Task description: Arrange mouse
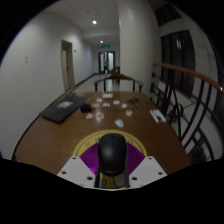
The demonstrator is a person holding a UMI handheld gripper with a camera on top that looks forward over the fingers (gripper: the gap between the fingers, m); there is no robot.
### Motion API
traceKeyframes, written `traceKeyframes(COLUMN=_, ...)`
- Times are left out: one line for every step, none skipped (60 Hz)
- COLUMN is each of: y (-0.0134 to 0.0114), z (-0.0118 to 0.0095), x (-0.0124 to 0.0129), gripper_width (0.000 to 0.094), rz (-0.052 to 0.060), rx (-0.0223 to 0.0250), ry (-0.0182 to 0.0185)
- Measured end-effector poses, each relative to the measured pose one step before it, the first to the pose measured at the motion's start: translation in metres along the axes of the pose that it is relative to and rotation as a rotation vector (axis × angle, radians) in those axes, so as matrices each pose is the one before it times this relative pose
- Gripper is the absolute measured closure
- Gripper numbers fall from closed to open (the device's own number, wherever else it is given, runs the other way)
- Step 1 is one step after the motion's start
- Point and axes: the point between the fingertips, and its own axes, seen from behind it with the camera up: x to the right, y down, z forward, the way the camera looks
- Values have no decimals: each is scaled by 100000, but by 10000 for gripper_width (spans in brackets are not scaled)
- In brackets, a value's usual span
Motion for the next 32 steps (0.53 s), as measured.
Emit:
traceKeyframes(y=483, z=873, x=167, gripper_width=606, rz=799, rx=-1694, ry=-54)
traceKeyframes(y=547, z=468, x=89, gripper_width=607, rz=617, rx=-1419, ry=-166)
traceKeyframes(y=534, z=417, x=75, gripper_width=607, rz=292, rx=-1274, ry=-157)
traceKeyframes(y=495, z=384, x=64, gripper_width=608, rz=54, rx=-1145, ry=-103)
traceKeyframes(y=466, z=303, x=72, gripper_width=607, rz=111, rx=-1060, ry=5)
traceKeyframes(y=430, z=288, x=90, gripper_width=606, rz=196, rx=-957, ry=148)
traceKeyframes(y=393, z=305, x=55, gripper_width=606, rz=36, rx=-992, ry=65)
traceKeyframes(y=955, z=-712, x=-43, gripper_width=563, rz=-502, rx=-1235, ry=-157)
traceKeyframes(y=-60, z=289, x=-33, gripper_width=588, rz=-393, rx=1384, ry=-91)
traceKeyframes(y=-306, z=162, x=4, gripper_width=552, rz=-464, rx=1338, ry=-39)
traceKeyframes(y=27, z=90, x=32, gripper_width=540, rz=-314, rx=-205, ry=133)
traceKeyframes(y=151, z=71, x=18, gripper_width=526, rz=-213, rx=-802, ry=-94)
traceKeyframes(y=-21, z=63, x=-18, gripper_width=506, rz=-54, rx=-271, ry=-194)
traceKeyframes(y=10, z=46, x=-11, gripper_width=484, rz=-212, rx=-557, ry=-266)
traceKeyframes(y=27, z=25, x=-41, gripper_width=462, rz=-290, rx=-606, ry=-485)
traceKeyframes(y=37, z=-252, x=-49, gripper_width=442, rz=-399, rx=-622, ry=-678)
traceKeyframes(y=116, z=-33, x=-43, gripper_width=430, rz=-430, rx=-649, ry=-681)
traceKeyframes(y=44, z=-84, x=-76, gripper_width=396, rz=-487, rx=-425, ry=-824)
traceKeyframes(y=35, z=-114, x=-72, gripper_width=351, rz=-497, rx=-277, ry=-845)
traceKeyframes(y=37, z=-207, x=-19, gripper_width=342, rz=-460, rx=-157, ry=-689)
traceKeyframes(y=12, z=-247, x=0, gripper_width=273, rz=-468, rx=173, ry=-524)
traceKeyframes(y=41, z=-434, x=-100, gripper_width=204, rz=-648, rx=578, ry=-341)
traceKeyframes(y=-100, z=-376, x=-11, gripper_width=135, rz=-493, rx=1064, ry=-334)
traceKeyframes(y=-242, z=-384, x=11, gripper_width=66, rz=-399, rx=1362, ry=-68)
traceKeyframes(y=-236, z=-496, x=47, gripper_width=68, rz=-505, rx=1749, ry=-500)
traceKeyframes(y=-241, z=-567, x=89, gripper_width=81, rz=-419, rx=1638, ry=-138)
traceKeyframes(y=-179, z=-622, x=120, gripper_width=89, rz=-283, rx=1470, ry=-147)
traceKeyframes(y=-151, z=-657, x=111, gripper_width=95, rz=-78, rx=1320, ry=-157)
traceKeyframes(y=-103, z=-675, x=167, gripper_width=92, rz=154, rx=1300, ry=-206)
traceKeyframes(y=-93, z=-721, x=174, gripper_width=89, rz=407, rx=1308, ry=-285)
traceKeyframes(y=-193, z=-812, x=295, gripper_width=87, rz=994, rx=1485, ry=-341)
traceKeyframes(y=68, z=-878, x=121, gripper_width=85, rz=827, rx=1422, ry=-320)
